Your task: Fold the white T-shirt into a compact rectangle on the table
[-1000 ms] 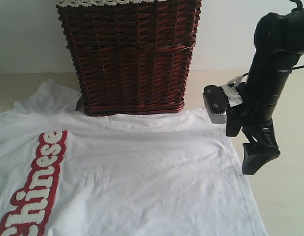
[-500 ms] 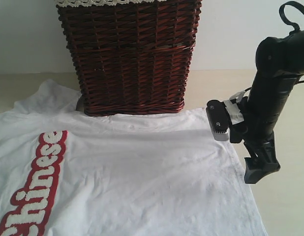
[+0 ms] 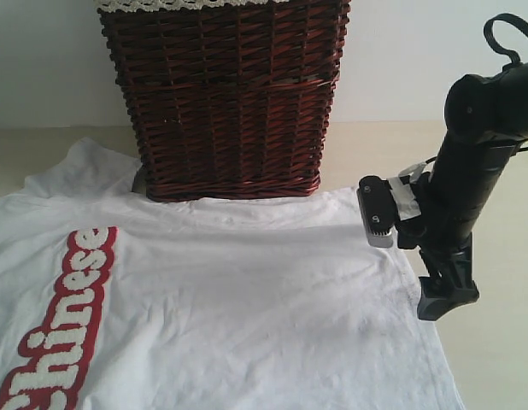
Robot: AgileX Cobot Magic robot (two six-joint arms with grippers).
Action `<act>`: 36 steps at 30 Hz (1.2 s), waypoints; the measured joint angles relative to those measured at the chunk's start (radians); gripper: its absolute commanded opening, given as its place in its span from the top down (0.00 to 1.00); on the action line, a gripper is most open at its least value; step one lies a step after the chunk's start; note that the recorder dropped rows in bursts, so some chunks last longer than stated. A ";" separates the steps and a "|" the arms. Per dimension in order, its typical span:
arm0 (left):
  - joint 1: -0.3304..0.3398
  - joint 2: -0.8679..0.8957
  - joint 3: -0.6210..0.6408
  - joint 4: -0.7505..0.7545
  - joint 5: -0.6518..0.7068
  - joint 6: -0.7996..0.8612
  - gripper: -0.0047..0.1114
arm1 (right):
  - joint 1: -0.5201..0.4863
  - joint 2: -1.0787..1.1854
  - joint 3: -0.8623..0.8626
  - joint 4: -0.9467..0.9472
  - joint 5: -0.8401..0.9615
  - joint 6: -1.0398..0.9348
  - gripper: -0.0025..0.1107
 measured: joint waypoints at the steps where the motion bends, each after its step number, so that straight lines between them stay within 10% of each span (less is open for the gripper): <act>1: 0.000 0.000 0.000 0.000 0.000 0.000 0.06 | 0.000 0.000 0.000 0.002 -0.004 0.000 0.05; 36: 0.000 0.000 0.000 0.000 0.000 0.000 0.06 | 0.000 0.080 -0.002 0.000 -0.013 0.001 0.05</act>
